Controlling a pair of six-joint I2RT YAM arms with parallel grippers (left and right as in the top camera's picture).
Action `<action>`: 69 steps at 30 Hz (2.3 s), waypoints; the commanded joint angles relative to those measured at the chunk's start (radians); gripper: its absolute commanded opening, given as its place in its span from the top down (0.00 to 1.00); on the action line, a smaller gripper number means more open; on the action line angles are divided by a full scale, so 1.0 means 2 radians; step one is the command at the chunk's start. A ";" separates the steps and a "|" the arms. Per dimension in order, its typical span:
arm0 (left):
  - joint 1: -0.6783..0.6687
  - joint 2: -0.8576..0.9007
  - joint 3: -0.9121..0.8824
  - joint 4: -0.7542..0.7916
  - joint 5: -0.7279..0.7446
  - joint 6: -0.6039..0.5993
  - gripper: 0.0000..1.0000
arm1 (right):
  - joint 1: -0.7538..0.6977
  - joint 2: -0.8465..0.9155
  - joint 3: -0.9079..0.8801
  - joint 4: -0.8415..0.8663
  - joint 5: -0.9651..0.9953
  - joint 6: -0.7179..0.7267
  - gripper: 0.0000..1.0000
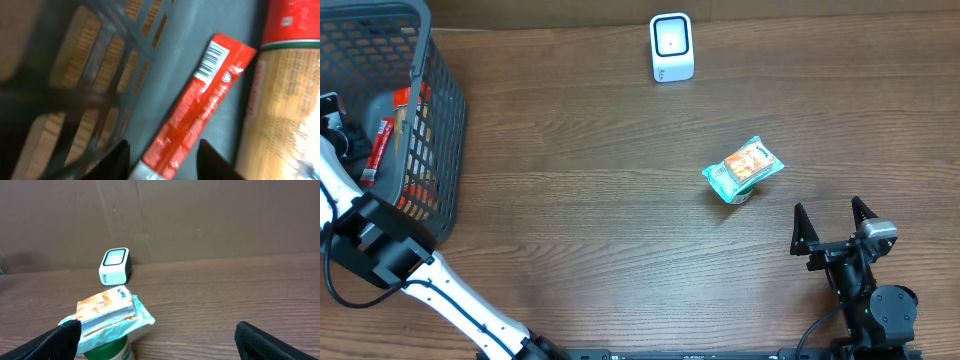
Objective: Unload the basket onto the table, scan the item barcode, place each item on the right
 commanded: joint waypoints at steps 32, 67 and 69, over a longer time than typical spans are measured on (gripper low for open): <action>-0.006 0.073 0.047 -0.036 0.026 -0.023 0.96 | -0.001 -0.005 -0.005 0.003 0.000 -0.002 0.00; -0.013 -0.021 -0.070 0.020 0.186 0.014 0.00 | -0.001 -0.005 -0.005 0.003 0.000 -0.002 0.00; -0.019 -0.021 -0.068 0.020 0.161 -0.003 0.00 | -0.001 -0.005 -0.005 0.003 0.000 -0.002 0.00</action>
